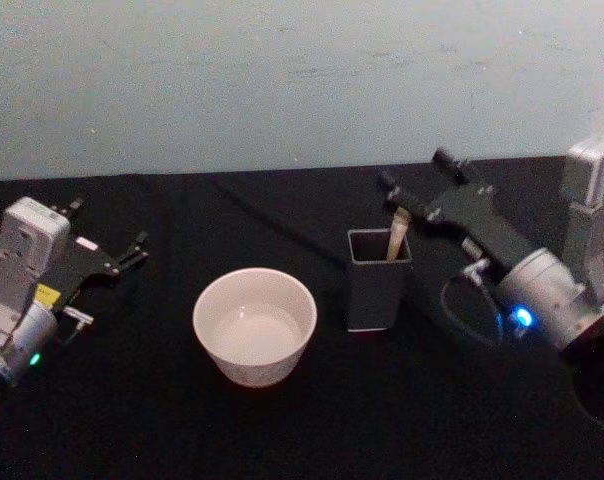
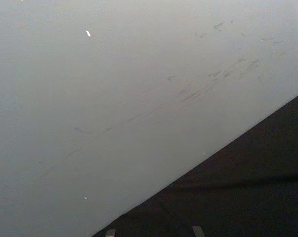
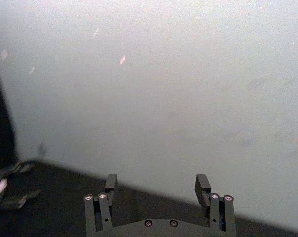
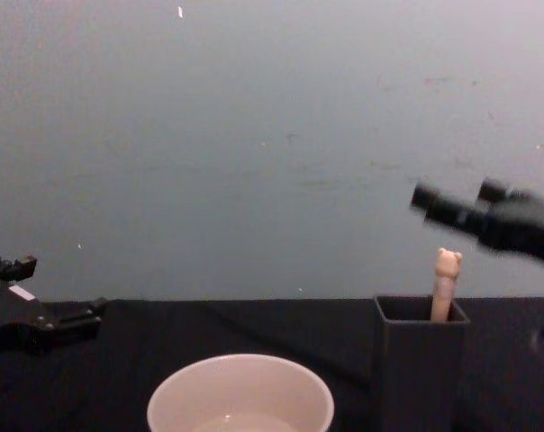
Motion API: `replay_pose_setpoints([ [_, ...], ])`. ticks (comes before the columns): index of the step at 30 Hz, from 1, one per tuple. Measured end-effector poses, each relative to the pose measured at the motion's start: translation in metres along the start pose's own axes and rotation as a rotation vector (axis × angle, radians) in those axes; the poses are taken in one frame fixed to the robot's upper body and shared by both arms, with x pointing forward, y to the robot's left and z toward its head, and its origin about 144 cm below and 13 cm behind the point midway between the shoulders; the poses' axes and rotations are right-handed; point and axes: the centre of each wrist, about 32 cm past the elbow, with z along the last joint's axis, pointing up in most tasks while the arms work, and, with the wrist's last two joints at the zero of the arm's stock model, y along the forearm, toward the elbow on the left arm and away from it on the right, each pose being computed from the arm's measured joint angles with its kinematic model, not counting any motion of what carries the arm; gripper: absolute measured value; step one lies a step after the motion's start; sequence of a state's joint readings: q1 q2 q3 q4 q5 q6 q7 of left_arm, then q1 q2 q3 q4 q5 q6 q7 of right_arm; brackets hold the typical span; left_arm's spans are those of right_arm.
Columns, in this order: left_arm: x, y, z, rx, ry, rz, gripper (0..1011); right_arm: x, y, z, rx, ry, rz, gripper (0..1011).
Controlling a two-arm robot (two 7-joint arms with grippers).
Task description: Pick up the stirring spoon with one hand, stir inside the cup, then place it back in its original position.
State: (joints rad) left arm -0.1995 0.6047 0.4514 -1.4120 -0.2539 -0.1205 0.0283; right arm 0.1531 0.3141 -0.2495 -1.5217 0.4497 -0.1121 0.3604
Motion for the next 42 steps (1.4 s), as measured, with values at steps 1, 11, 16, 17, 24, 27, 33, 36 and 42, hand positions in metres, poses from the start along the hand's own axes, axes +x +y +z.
replay_pose_setpoints([
  [1,0.000,0.000,0.000,0.000,0.000,0.000,1001,0.001,0.001,0.002,0.014,-0.003,-0.011,1002],
  [11,0.000,0.000,0.000,0.000,0.000,0.000,1001,0.024,0.004,-0.010,0.014,-0.181,-0.273,1002],
  [16,0.000,0.000,0.000,0.000,0.000,0.000,1001,0.026,-0.003,-0.029,-0.094,-0.219,-0.292,1002],
  [17,0.000,0.000,0.000,0.000,0.000,0.000,1001,0.026,-0.004,-0.032,-0.109,-0.221,-0.291,1002],
  [24,0.000,0.000,0.000,0.000,0.000,0.000,1001,0.022,-0.012,-0.050,-0.211,-0.222,-0.265,1002],
  [27,0.000,0.000,0.000,0.000,0.000,0.000,1001,0.020,-0.013,-0.055,-0.238,-0.221,-0.258,1002],
  [33,0.000,0.000,0.000,0.000,0.000,0.000,1001,0.021,-0.013,-0.055,-0.240,-0.221,-0.257,1002],
  [36,0.000,0.000,0.000,0.000,0.000,0.000,1001,0.021,-0.013,-0.055,-0.239,-0.222,-0.257,1002],
  [42,0.000,0.000,0.000,0.000,0.000,0.000,1001,0.021,-0.013,-0.055,-0.238,-0.222,-0.257,1002],
])
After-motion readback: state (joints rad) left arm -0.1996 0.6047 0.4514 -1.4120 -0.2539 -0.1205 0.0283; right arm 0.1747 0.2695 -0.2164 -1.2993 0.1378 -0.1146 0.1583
